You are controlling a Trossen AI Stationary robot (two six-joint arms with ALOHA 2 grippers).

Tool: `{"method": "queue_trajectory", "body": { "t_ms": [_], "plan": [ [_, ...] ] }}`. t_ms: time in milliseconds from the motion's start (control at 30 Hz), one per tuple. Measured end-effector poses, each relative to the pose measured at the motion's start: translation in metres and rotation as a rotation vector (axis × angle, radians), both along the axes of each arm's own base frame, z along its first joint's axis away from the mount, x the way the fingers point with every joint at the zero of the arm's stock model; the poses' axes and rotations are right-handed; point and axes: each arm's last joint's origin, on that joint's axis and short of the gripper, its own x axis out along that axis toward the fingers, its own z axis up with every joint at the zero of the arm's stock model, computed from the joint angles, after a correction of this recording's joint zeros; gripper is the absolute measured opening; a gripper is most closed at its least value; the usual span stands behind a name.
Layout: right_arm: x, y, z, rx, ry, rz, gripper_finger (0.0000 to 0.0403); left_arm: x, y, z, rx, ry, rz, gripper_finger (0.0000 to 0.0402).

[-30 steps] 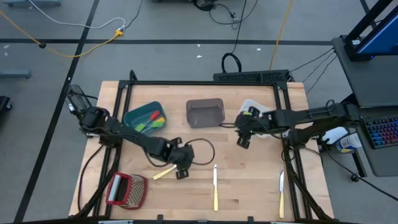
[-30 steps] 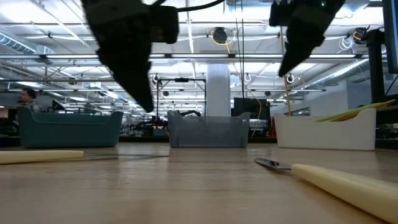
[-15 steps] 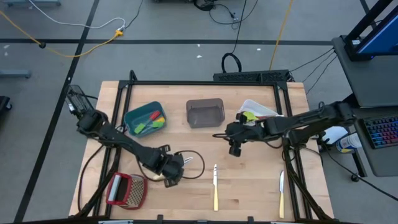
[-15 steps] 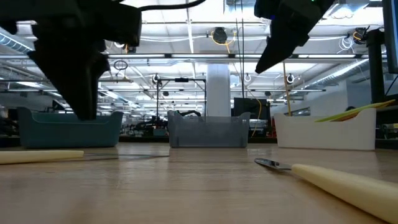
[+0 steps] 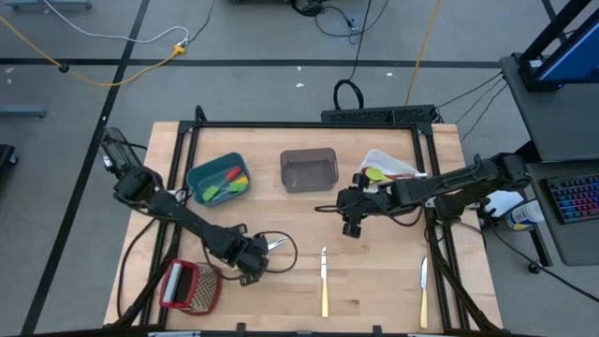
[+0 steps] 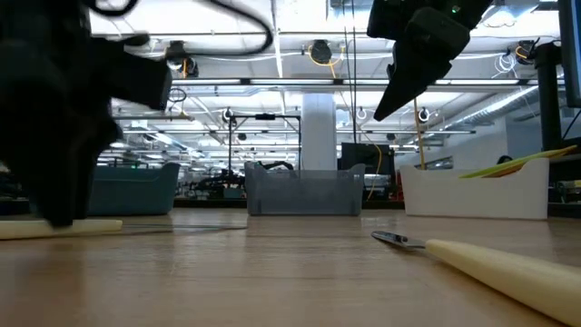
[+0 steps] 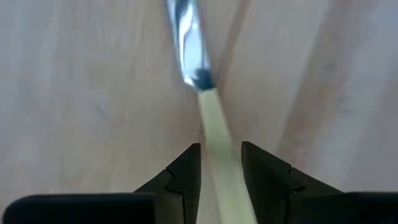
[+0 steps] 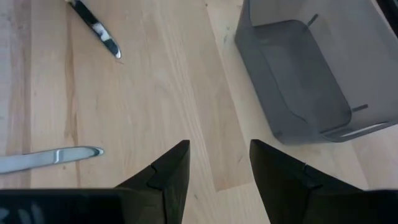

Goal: Pick & Place Kitchen Items
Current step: Put the left yellow table knife into the black bin

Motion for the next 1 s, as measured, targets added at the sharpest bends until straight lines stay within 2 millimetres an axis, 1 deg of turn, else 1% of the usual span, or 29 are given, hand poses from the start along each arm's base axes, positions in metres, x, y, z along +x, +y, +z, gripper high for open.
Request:
{"method": "queue_trajectory", "body": {
  "t_ms": [67,167,233,633,733,867,900,1000],
  "plan": [
    [0.000,0.002,0.000,0.000,0.001,0.006,0.0160,-0.003,0.005,-0.012,-0.038,-0.002,0.040,0.0120],
    [0.000,0.002,0.000,0.000,0.000,0.006,0.0160,-0.003,0.012,-0.018,-0.099,-0.032,0.084,0.0120],
    [0.000,0.002,0.000,0.001,0.000,0.004,0.0160,-0.004,0.014,-0.022,-0.107,-0.038,0.088,0.0120],
    [0.001,0.002,0.001,-0.011,-0.009,0.019,0.0160,-0.003,0.019,-0.025,-0.093,-0.043,0.130,0.0118],
    [0.001,0.002,0.001,-0.011,-0.009,0.019,0.0160,-0.004,0.019,-0.025,-0.094,-0.038,0.125,0.0098],
    [0.001,0.002,0.000,-0.011,-0.010,0.019,0.0160,-0.004,0.019,-0.025,-0.093,-0.037,0.118,0.0041],
    [0.001,0.002,-0.001,-0.011,-0.013,0.019,0.0160,-0.004,0.019,-0.025,-0.091,-0.038,0.116,0.0032],
    [-0.001,0.001,-0.010,-0.010,-0.016,0.019,0.0160,-0.003,0.019,-0.025,-0.069,-0.054,0.126,0.0031]
  ]
}}
